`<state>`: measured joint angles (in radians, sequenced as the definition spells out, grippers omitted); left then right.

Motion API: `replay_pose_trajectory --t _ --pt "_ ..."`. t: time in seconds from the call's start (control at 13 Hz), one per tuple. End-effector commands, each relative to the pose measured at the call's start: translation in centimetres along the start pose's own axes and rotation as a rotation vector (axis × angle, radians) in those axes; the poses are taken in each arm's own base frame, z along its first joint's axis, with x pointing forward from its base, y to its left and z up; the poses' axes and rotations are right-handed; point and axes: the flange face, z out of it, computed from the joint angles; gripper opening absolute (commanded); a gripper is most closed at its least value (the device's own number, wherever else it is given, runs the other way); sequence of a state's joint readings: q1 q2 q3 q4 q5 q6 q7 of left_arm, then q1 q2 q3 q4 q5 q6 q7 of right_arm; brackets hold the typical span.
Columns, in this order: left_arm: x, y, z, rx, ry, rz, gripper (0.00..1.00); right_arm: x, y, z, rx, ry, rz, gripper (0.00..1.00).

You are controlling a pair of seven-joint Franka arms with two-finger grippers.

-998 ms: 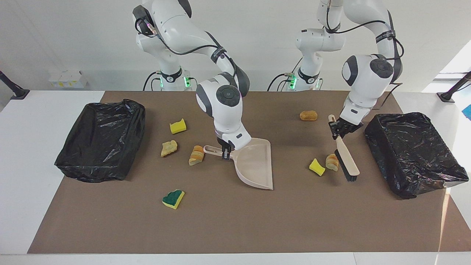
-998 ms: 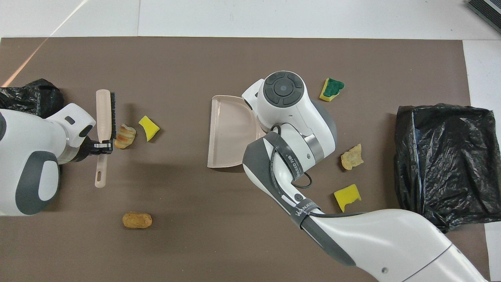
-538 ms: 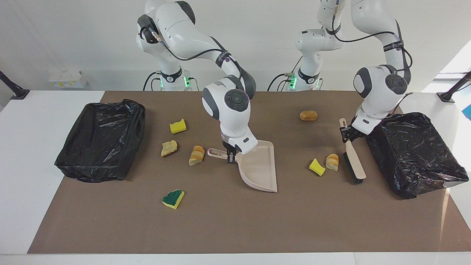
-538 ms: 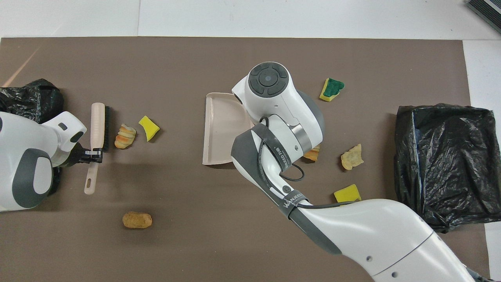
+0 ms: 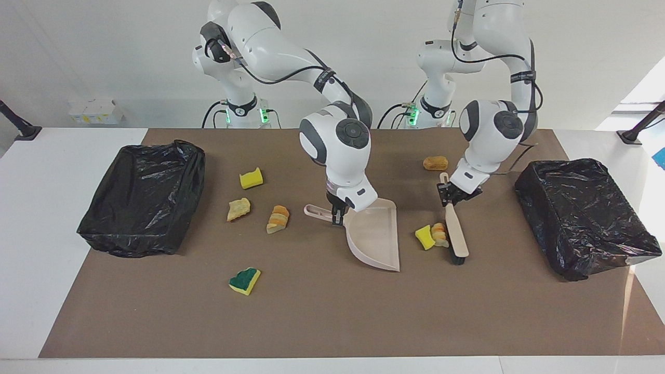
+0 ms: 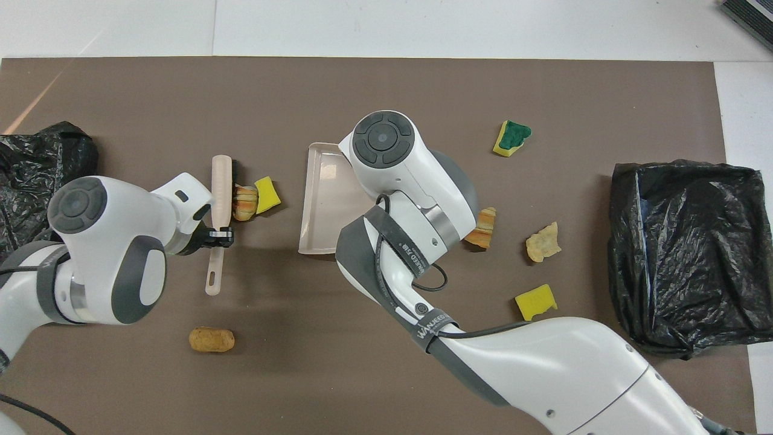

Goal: Sweep and dump trash in bin
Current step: 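Sweep the crusts and sponge into the dustpan with the left gripper's brush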

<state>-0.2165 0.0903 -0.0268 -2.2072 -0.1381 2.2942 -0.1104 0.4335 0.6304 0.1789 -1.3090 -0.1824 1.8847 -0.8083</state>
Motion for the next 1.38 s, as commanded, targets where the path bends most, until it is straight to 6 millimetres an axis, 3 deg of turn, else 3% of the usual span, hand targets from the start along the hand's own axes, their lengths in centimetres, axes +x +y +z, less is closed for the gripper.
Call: replay_pose_trajectory --t 0.0,0.31,0.46,0.84,1.08,1.31 --pt "-1.5 5.0 0.9 -0.04 -0.009 0.024 0.0 -0.3 0.2 0.2 -0.001 -0.015 0.008 0.0" --pt "-4.7 14.2 1.0 -0.086 -0.013 0.031 0.0 -0.3 0.1 0.1 0.003 -0.013 0.008 0.0" --pt "-4.7 15.3 0.2 -0.091 -0.013 -0.027 0.0 -0.3 0.0 0.1 0.006 -0.012 0.001 0.0" --pt "-5.3 12.6 -3.5 -0.056 -0.072 -0.223 0.0 -1.2 0.3 0.4 0.02 -0.014 -0.035 0.0" --pt "-6.6 10.8 -4.5 0.122 -0.096 -0.447 0.0 -1.6 -0.4 0.1 0.031 -0.026 -0.082 0.0" --pt "-9.3 10.1 -5.0 0.291 -0.171 -0.677 0.0 -3.3 -1.0 -0.5 0.042 -0.03 -0.135 0.0"
